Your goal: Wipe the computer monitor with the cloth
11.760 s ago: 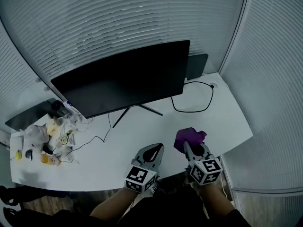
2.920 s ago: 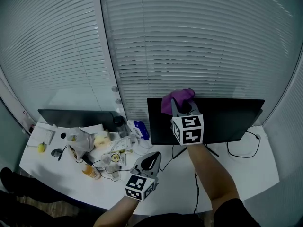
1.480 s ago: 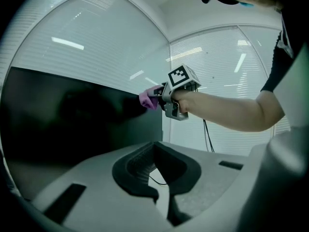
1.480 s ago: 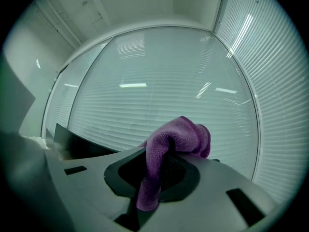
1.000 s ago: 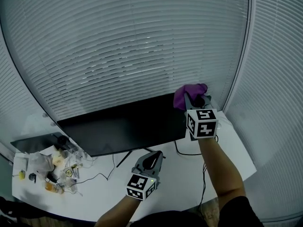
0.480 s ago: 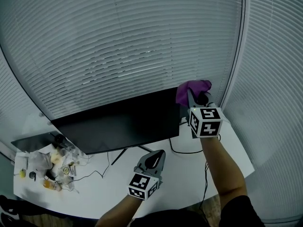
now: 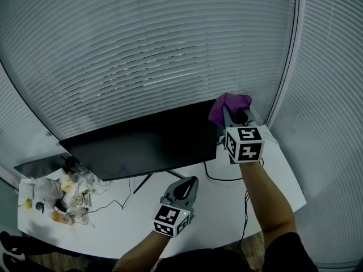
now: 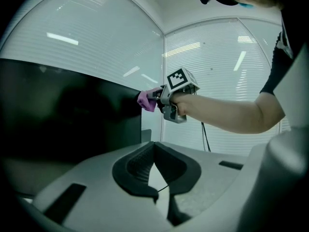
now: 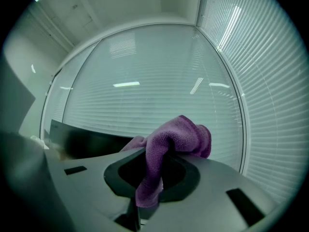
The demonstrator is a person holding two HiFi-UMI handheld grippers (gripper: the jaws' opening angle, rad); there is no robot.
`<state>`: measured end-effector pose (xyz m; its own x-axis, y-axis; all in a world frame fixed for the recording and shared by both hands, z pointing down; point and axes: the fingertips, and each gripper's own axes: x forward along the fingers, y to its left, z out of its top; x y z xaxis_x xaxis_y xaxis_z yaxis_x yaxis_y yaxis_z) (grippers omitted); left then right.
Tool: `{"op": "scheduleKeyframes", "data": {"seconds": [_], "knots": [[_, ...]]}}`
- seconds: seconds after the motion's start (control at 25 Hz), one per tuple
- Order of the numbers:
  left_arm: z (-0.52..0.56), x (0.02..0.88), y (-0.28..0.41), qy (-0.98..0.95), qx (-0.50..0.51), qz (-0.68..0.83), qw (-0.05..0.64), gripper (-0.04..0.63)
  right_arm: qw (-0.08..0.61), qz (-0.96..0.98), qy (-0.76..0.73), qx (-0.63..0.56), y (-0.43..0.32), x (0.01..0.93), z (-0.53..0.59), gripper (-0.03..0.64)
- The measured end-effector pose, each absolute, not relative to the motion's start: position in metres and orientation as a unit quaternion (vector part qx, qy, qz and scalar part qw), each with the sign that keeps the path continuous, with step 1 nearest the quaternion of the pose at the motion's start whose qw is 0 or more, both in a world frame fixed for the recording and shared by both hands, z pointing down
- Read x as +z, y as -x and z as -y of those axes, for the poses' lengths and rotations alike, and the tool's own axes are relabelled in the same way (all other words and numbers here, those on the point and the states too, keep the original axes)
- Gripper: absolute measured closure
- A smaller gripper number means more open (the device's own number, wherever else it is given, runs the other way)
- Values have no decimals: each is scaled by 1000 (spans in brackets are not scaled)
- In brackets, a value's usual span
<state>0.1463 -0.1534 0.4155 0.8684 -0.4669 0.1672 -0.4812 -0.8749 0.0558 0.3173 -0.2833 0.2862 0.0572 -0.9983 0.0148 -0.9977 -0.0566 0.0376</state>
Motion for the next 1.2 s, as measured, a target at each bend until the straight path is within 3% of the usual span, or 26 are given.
{"op": "scheduleKeyframes", "data": {"seconds": [1.2], "knots": [[169,477,-154,-960,97,247,87,592,103,694,-705,102,-305,497,288,557]]}}
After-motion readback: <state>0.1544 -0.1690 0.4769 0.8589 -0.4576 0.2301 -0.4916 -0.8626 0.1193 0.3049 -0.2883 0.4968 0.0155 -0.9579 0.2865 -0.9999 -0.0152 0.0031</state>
